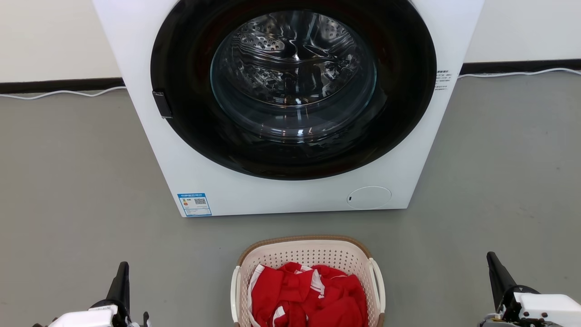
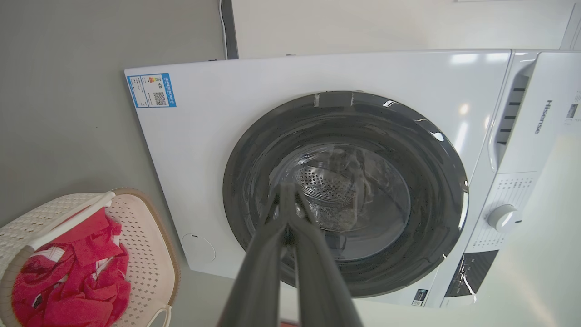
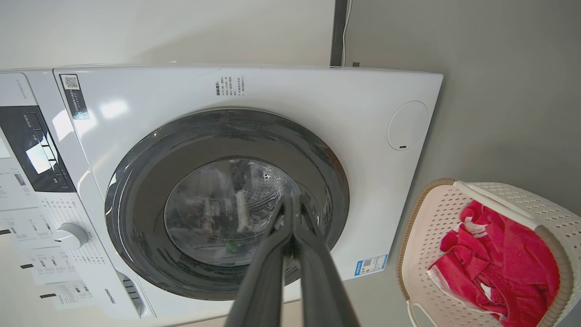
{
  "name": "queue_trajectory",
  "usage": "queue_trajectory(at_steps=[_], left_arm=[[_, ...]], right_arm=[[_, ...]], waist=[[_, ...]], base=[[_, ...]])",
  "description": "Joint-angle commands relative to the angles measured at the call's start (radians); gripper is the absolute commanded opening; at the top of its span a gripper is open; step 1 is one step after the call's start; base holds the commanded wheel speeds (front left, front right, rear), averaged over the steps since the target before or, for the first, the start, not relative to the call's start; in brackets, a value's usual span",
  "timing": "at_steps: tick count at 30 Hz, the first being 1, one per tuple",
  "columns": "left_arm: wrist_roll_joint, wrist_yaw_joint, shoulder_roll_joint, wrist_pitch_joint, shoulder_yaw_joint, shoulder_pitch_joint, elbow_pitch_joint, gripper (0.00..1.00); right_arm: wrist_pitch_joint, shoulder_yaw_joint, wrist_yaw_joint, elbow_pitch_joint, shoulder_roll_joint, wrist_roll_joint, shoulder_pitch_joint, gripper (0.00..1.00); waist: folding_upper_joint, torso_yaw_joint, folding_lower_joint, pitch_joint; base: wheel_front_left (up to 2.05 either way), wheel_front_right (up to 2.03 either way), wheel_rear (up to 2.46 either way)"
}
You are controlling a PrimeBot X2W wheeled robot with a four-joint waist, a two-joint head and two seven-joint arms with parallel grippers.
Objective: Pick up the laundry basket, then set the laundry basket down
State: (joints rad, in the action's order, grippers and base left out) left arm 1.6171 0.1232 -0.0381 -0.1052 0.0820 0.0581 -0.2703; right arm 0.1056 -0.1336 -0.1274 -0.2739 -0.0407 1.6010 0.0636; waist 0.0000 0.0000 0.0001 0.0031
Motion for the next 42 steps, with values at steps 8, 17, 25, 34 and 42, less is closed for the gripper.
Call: queue_trajectory(at_steps=[8,17,25,34,42], left_arm=[[-0.008,0.007,-0.012,-0.008,0.031,0.05,0.025,0.0],[-0.008,0.007,-0.012,-0.008,0.031,0.05,0.025,0.0],[-0.008,0.007,-0.012,-0.008,0.031,0.05,0.025,0.0],[-0.008,0.007,-0.012,-0.008,0.031,0.05,0.025,0.0],[-0.008,0.007,-0.012,-0.008,0.031,0.05,0.025,0.0]], right_arm=[[0.007,0.02,-0.003,0.029,-0.009,0.008,0.044,0.0],[0.007,0.02,-0.003,0.029,-0.009,0.008,0.044,0.0],[0.007,0.02,-0.003,0.029,-0.009,0.008,0.044,0.0],[0.007,0.02,-0.003,0.029,-0.009,0.008,0.044,0.0],[0.007,0.02,-0.003,0.029,-0.009,0.008,0.044,0.0]], waist=[[0.0,0.0,-0.0001,0.0],[0.0,0.0,-0.0001,0.0],[0.0,0.0,-0.0001,0.0],[0.0,0.0,-0.0001,0.0],[0.0,0.0,-0.0001,0.0]], base=[[0.0,0.0,0.0],[0.0,0.0,0.0],[0.0,0.0,0.0],[0.0,0.0,0.0],[0.0,0.0,0.0]])
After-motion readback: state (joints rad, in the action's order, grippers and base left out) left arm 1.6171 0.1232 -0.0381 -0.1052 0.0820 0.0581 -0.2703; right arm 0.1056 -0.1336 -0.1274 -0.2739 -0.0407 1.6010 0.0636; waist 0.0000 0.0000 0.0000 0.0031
